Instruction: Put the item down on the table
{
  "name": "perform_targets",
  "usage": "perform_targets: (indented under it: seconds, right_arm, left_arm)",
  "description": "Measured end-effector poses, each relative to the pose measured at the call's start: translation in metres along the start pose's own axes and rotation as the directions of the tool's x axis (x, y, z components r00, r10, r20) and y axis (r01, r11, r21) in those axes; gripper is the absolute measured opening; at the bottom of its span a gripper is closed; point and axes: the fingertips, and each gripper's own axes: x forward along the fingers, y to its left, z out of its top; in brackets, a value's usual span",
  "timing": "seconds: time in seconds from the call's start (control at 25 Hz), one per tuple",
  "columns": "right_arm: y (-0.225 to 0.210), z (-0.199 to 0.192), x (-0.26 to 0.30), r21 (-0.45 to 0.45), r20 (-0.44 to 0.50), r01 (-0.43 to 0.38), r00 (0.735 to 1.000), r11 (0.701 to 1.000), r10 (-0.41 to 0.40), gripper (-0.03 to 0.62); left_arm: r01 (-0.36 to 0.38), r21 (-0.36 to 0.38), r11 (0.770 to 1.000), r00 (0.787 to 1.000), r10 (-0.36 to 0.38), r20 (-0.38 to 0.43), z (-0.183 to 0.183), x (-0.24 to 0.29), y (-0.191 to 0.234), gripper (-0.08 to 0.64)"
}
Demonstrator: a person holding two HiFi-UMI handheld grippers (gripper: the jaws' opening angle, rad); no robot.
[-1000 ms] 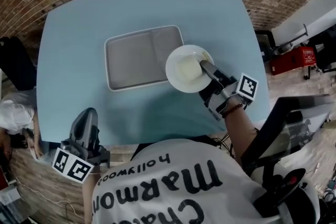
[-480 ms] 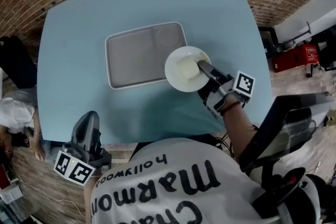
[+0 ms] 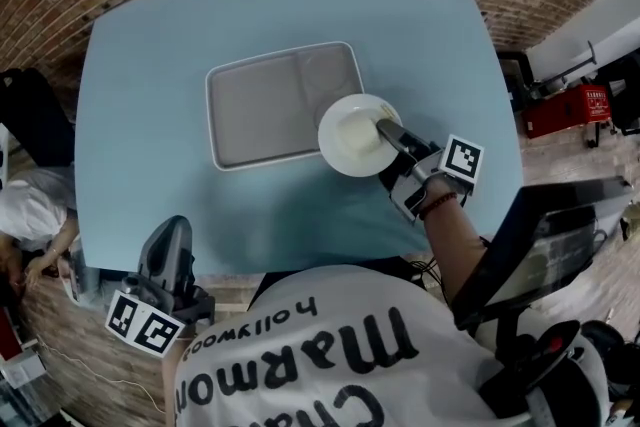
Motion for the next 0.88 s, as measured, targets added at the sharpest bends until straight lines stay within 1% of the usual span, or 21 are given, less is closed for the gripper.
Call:
perform_targets:
  seconds: [0.28,0.44,0.76,0.84,0.88]
  right_arm:
    - [-0.005,-0.006,0.006,-0.015,-0.018,0.052,0.998,0.999,-0.053,0.044]
    - [-0.005,-0.005,0.008,-0.034,-0.01,0.079,0.997,0.996,-0.079,0.044]
    - [-0.003,0.004,0.01,-0.165,0.023,0.157,0.988,0.974,-0.155,0.044]
    - [-0.004,0.005,0.009,-0.213,0.026,0.18,0.984,0.96,-0.178,0.044]
    - [-0.005,0.005,0.009,-0.25,0.026,0.198,0.98,0.948,-0.198,0.044]
  left_arm:
    - [0.002,-0.004,1.0,1.0,-0.002,0.003,0.0,-0.001,-0.002,0.006]
    - [0.003,-0.008,1.0,1.0,-0.003,0.002,0.0,-0.002,0.0,0.006]
    - [0.003,-0.016,1.0,1.0,-0.003,0.002,-0.005,-0.003,0.001,0.008]
    - [0.003,-0.017,1.0,1.0,-0.003,0.002,-0.005,-0.003,0.001,0.006]
    - [0.002,-0.018,1.0,1.0,-0.002,0.003,-0.005,-0.004,0.002,0.006]
